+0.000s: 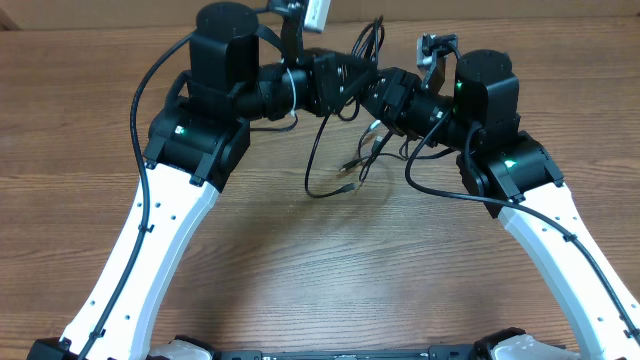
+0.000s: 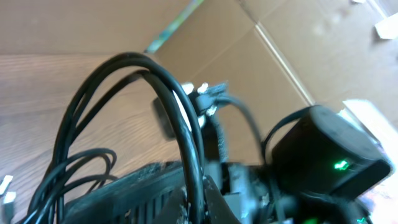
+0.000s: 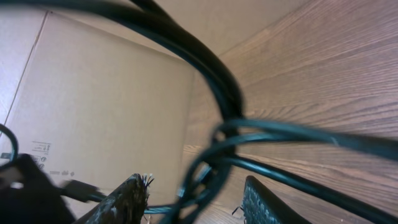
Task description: Untangle cables
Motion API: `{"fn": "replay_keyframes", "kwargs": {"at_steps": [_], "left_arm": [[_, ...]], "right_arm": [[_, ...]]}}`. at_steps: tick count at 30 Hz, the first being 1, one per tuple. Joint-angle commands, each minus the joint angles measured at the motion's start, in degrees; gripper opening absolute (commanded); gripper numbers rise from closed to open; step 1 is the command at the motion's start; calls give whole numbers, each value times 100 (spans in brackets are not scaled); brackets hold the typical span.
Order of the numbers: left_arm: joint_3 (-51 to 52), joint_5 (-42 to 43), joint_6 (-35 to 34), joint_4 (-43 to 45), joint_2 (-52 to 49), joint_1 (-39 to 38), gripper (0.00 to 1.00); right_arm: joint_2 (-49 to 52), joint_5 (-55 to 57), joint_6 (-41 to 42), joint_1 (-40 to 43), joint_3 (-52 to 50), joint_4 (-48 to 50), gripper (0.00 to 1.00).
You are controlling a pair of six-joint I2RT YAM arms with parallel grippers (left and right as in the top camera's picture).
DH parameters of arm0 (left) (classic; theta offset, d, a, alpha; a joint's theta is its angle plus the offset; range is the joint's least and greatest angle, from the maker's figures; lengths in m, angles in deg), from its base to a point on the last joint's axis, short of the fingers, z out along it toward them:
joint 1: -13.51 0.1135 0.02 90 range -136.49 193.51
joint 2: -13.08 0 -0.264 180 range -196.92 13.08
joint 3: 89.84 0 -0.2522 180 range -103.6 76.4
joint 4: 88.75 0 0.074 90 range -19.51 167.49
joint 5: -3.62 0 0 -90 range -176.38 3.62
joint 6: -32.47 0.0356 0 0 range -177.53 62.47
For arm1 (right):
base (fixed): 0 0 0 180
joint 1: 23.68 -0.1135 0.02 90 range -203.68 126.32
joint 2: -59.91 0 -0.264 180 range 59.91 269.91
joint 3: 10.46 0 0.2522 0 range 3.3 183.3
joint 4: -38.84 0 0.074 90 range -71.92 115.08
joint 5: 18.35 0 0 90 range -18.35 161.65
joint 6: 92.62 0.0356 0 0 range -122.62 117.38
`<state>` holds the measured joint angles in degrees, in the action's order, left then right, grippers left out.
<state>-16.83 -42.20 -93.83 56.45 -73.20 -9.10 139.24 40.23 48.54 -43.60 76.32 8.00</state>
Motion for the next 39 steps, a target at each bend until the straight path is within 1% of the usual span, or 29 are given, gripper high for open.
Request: {"fn": "replay_keyframes", "kwargs": {"at_steps": [1,10,11,12,13,14,19,26,34,39], "left_arm": [[-31,227,-505,297,96,-55,4],[-28,-354,-986,321,96,-374,5],[-28,-398,-1027,358,96,-409,5],[-28,-413,-1045,420,96,-424,5],[-28,-411,-1054,474,96,-437,4],[-28,-411,-1110,535,96,-439,4],[-31,-343,-1172,586,105,-391,4],[-28,267,-1152,581,232,66,4],[-28,769,-1117,411,450,557,4],[-31,1143,-994,208,588,962,4]], "right_arm": [[-83,94,-26,-28,87,103,49],[-83,205,-13,-28,87,354,47],[-83,205,-15,-28,87,352,40],[-81,205,-15,-28,87,352,25],[-79,205,-15,-28,85,352,6],[-79,205,-15,-28,83,352,4],[-79,267,-72,-26,44,280,4],[-79,1067,-835,-15,44,-472,4],[-79,1156,-1405,208,44,-721,4],[-79,1403,-1755,463,44,-1099,4]]}}
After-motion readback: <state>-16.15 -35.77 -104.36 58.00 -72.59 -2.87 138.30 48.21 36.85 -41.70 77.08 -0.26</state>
